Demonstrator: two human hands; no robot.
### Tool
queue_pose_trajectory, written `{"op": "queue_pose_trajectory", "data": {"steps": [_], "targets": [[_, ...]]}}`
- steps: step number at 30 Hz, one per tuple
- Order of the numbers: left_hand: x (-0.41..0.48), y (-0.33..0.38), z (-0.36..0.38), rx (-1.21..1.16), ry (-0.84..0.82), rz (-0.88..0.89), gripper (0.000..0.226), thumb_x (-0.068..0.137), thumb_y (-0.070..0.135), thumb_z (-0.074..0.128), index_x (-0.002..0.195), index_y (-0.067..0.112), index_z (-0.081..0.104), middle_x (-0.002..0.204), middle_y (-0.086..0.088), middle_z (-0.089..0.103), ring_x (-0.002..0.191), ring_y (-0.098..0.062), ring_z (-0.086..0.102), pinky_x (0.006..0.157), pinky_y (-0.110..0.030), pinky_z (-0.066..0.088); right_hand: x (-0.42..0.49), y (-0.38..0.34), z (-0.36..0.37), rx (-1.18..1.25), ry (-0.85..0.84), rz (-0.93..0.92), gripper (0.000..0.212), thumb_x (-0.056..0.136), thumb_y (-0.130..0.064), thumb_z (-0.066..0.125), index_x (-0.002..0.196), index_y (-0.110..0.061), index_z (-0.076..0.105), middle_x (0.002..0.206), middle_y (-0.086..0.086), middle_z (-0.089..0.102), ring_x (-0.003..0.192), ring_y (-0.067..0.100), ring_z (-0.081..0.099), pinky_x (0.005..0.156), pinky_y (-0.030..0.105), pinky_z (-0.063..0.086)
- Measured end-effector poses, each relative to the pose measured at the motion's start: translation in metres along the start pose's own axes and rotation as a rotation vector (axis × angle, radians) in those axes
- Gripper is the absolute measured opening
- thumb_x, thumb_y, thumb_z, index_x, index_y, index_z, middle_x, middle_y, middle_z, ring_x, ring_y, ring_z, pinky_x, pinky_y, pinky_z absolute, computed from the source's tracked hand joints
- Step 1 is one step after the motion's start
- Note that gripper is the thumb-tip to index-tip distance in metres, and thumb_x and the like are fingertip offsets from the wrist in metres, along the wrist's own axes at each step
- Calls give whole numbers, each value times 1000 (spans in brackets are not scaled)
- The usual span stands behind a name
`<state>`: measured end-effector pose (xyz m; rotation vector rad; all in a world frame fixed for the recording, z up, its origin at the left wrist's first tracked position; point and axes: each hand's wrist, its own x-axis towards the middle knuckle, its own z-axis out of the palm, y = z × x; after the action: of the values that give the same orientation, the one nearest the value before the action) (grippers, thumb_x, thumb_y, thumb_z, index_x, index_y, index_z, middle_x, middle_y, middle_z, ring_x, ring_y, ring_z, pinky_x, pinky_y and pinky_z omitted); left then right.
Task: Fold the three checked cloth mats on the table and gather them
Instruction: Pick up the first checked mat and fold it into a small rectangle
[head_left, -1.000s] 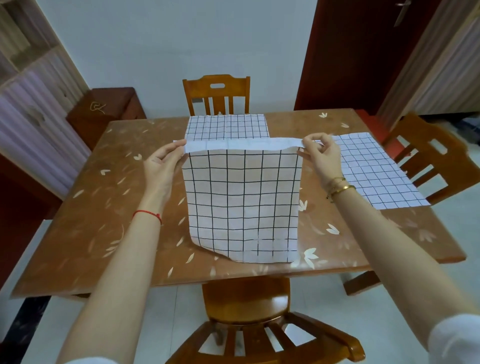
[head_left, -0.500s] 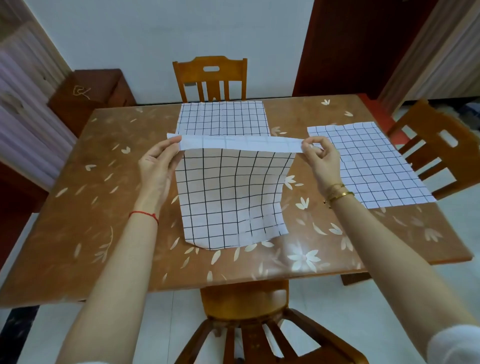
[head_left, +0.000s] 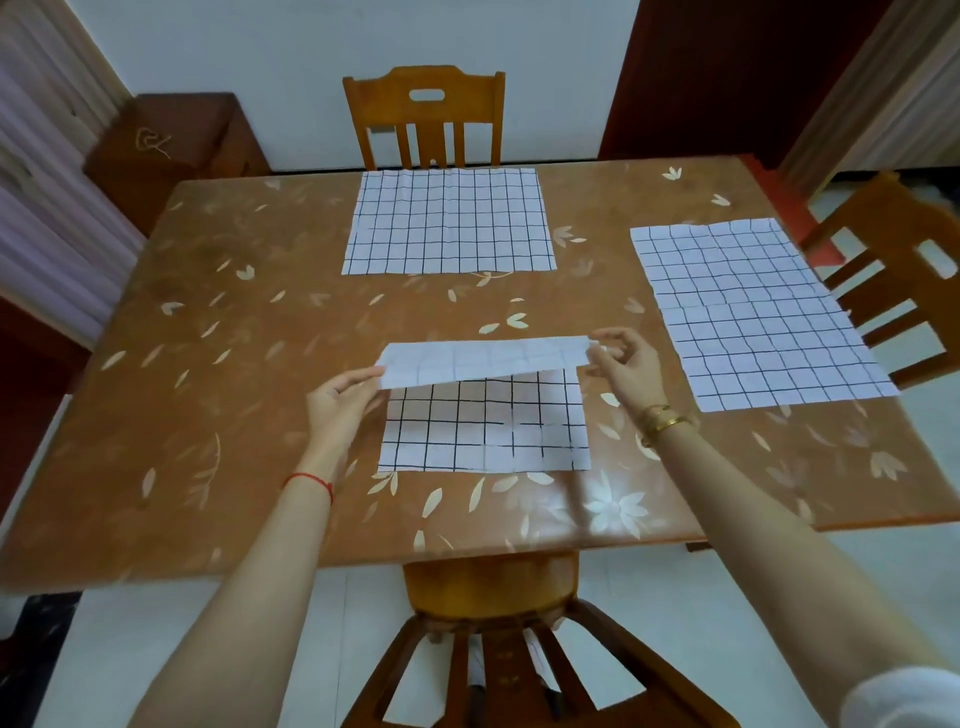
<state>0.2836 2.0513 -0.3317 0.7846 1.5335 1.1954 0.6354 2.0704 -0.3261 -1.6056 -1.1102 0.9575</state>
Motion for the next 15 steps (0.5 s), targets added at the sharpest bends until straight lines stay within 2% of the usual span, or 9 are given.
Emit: {"op": "queue_pose_trajectory", "data": {"steps": [3, 5, 6, 8, 10, 12, 13, 15], "targets": [[7, -27, -3, 144, 48, -77, 26, 91, -1, 63, 115, 6, 69, 113, -11, 69, 82, -8, 68, 69, -14, 57, -8, 23, 5, -105, -22, 73, 17, 84, -1, 62, 99, -8, 63, 72, 3, 66, 60, 11, 67, 60, 23, 56], [10, -42, -3, 197, 84, -150, 33, 90, -2, 63, 123, 3, 63, 106, -11, 69, 77, -13, 67, 63, -16, 57, -16, 39, 8, -178, -44, 148, 21, 83, 1, 62, 103, -3, 61, 70, 11, 66, 55, 5, 65, 52, 15, 50], [12, -50, -3, 226, 97, -186, 35, 90, -1, 63, 124, 3, 62, 102, -9, 70, 77, -15, 67, 66, -19, 56, -19, 47, 10, -204, -53, 186, 23, 82, 1, 63, 105, -1, 59, 71, 19, 65, 52, 3, 64, 51, 14, 49], [16, -63, -3, 292, 112, -257, 37, 88, 2, 67, 124, 6, 62, 101, -9, 70, 81, -18, 68, 76, -27, 57, -21, 64, 11, -261, -70, 251, 27, 80, -2, 65, 105, 0, 56, 80, 26, 69, 52, 7, 63, 53, 19, 51], [20, -77, -6, 383, 123, -303, 41, 83, 7, 72, 122, 11, 63, 107, -11, 72, 79, -19, 69, 83, -35, 59, -21, 77, 13, -333, -81, 315, 29, 79, -5, 68, 104, -2, 53, 80, 18, 71, 61, 17, 68, 59, 26, 54], [22, -87, -7, 438, 122, -336, 45, 78, 7, 74, 122, 12, 64, 102, -13, 74, 70, -20, 64, 83, -39, 58, -20, 87, 15, -336, -75, 373, 30, 78, -3, 69, 102, 1, 51, 72, 9, 67, 66, 29, 71, 61, 36, 56], [23, -92, -8, 452, 122, -354, 45, 77, 8, 74, 121, 13, 65, 98, -12, 74, 69, -20, 63, 82, -39, 59, -20, 91, 15, -329, -84, 400, 28, 79, 0, 68, 99, 2, 50, 68, 8, 66, 64, 31, 71, 58, 37, 55], [22, -98, -7, 476, 136, -379, 41, 76, 11, 75, 116, 16, 67, 87, -8, 75, 68, -21, 65, 83, -43, 60, -20, 98, 18, -328, -112, 450, 25, 79, 4, 67, 94, -2, 47, 64, 9, 65, 52, 22, 68, 47, 30, 52]]}}
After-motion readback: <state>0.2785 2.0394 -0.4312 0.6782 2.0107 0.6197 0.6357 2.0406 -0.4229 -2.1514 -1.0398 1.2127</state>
